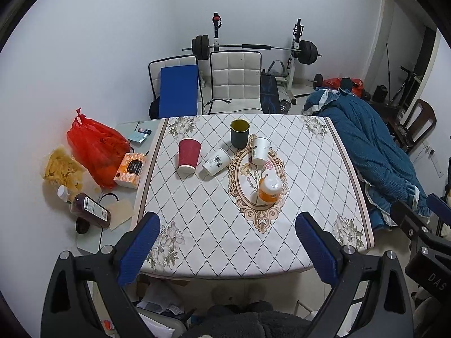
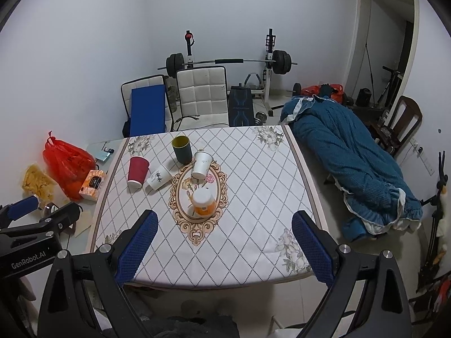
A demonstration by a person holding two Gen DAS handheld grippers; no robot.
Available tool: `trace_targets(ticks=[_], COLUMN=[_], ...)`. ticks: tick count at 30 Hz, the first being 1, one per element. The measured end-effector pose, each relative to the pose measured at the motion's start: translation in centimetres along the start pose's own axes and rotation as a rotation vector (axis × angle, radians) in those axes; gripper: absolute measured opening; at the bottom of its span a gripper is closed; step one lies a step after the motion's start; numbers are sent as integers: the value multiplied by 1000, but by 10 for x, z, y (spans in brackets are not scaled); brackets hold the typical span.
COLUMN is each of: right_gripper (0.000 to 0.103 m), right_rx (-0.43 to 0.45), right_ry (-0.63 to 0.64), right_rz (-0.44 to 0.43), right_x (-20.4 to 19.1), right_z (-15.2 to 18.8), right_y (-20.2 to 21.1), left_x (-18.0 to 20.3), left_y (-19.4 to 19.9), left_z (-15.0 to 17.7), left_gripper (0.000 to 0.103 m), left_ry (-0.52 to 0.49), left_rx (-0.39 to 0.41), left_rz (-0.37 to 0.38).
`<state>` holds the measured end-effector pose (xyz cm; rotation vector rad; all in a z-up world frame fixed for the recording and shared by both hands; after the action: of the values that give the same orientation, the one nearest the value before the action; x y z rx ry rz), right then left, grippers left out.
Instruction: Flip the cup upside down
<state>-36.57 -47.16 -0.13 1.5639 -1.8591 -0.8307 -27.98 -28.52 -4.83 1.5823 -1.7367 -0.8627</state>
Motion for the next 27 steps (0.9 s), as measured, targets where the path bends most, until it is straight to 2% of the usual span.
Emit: trace_targets(ticks=[27], right_gripper=[102], right_rx=[-5], right_ry=[-2], right_rz=[8], right_x=[2], right_z=[1], right_y=[-6], left_x=[-2], left_y=[8], left_z=[2], left_gripper=[101], left_ry=[28], left_rx=[23], left_rz=[-34])
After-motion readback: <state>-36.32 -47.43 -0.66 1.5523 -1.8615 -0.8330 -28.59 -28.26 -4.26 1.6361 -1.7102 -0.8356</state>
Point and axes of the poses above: each gripper's, at about its wrist camera, not at the fingertips, and y roughly against the way its jaws point, x to its right, z to its underside, the point moved 6 cm from there along -y, roughly the way its jaws point, and after that the axes turned 4 degrees about y, right-handed, at the moved point
